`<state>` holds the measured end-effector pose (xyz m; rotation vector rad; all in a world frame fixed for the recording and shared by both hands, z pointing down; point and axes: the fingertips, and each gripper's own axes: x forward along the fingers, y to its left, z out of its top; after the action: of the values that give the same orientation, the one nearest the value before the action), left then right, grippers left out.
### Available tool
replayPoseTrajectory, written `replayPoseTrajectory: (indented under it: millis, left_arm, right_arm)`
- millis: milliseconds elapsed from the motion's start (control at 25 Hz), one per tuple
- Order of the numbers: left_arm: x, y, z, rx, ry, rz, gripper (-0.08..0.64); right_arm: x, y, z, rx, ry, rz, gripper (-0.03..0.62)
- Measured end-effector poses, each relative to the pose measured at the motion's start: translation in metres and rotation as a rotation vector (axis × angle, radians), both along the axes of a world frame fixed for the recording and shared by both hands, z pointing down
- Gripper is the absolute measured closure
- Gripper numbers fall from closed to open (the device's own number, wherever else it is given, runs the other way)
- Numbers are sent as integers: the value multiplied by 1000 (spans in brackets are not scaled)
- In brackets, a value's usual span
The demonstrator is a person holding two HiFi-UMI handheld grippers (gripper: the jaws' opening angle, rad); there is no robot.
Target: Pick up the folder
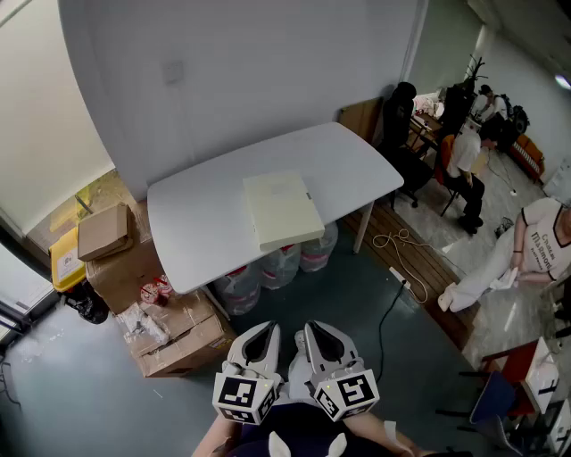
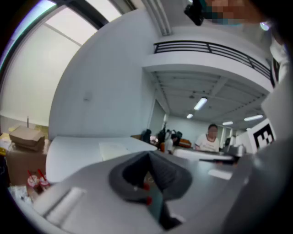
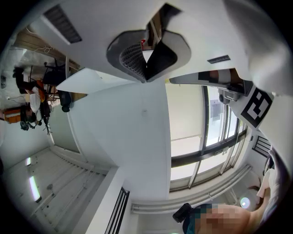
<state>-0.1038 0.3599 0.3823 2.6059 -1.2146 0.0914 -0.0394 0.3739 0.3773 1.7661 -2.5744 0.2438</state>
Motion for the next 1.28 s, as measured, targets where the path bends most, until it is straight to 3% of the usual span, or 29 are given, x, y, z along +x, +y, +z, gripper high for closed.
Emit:
replayPoseTrajectory:
  millis: [520,1280]
  left_arm:
    - [4,-35,3,-17,-8,15,557]
    - [43,-144,17,-56,-38,37,558]
  right_arm:
    - [4,-32,3,-11,-44,1,581]
    - [43,-141,15,-67,-75,14,581]
